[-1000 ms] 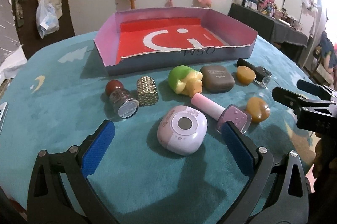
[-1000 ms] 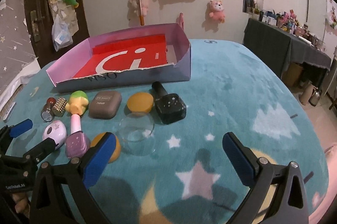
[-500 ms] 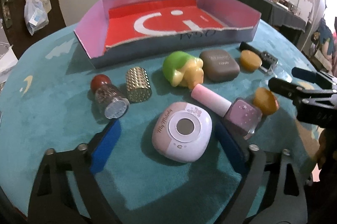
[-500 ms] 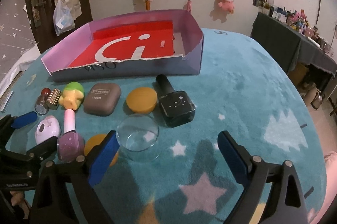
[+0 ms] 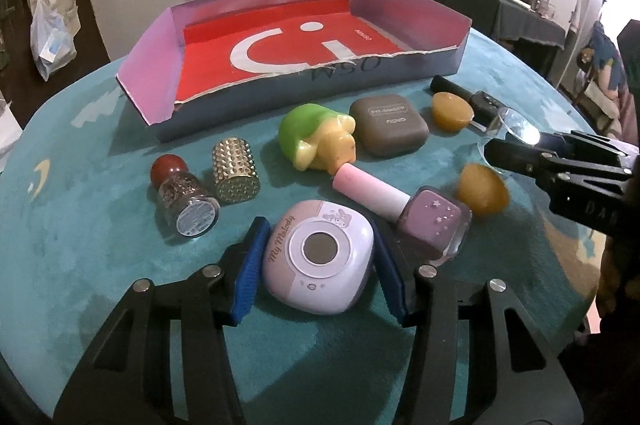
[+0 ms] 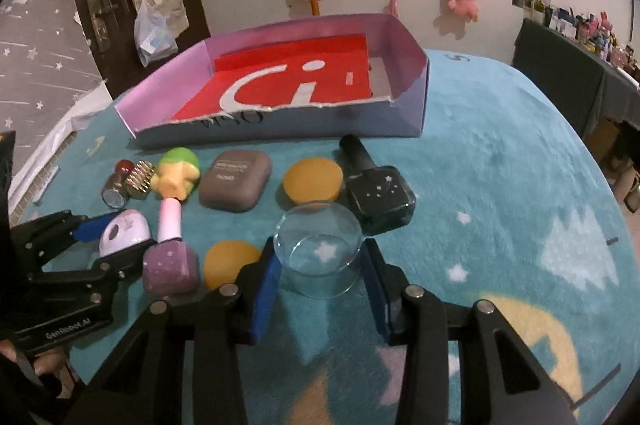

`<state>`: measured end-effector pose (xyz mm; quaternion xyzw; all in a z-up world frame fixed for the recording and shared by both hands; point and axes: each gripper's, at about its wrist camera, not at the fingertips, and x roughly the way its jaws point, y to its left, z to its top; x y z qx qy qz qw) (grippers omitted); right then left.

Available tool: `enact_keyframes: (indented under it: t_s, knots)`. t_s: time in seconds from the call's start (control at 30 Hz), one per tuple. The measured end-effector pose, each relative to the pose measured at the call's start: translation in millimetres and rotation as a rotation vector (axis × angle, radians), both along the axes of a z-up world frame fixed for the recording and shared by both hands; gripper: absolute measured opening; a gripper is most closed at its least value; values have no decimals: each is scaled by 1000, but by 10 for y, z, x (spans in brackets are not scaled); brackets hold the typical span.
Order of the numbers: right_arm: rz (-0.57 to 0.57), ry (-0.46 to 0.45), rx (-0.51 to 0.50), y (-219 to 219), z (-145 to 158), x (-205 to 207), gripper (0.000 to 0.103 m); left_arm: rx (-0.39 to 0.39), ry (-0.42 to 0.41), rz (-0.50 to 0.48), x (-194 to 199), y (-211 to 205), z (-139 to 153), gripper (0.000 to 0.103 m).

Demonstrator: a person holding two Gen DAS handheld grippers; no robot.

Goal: Organize rigid objects
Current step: 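Grasp the white compact with the left tool while the right tool grasps the glass cup, then carry both into the pink box and open both tools to release them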

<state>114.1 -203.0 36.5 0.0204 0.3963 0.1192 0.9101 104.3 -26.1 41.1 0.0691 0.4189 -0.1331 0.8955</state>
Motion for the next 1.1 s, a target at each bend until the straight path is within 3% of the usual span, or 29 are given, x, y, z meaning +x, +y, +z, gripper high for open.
enact_keyframes:
  t_s: [0.63, 0.93, 1.1]
  knots:
    - [10, -79, -17, -20, 325, 122, 43, -17, -94, 24, 81, 108, 385, 49]
    - [57, -142, -49, 31, 626, 604, 43, -4, -107, 30, 626, 164, 605, 49]
    - [82, -96, -101, 57, 631, 1078, 43, 27, -75, 37, 1044, 188, 628, 49]
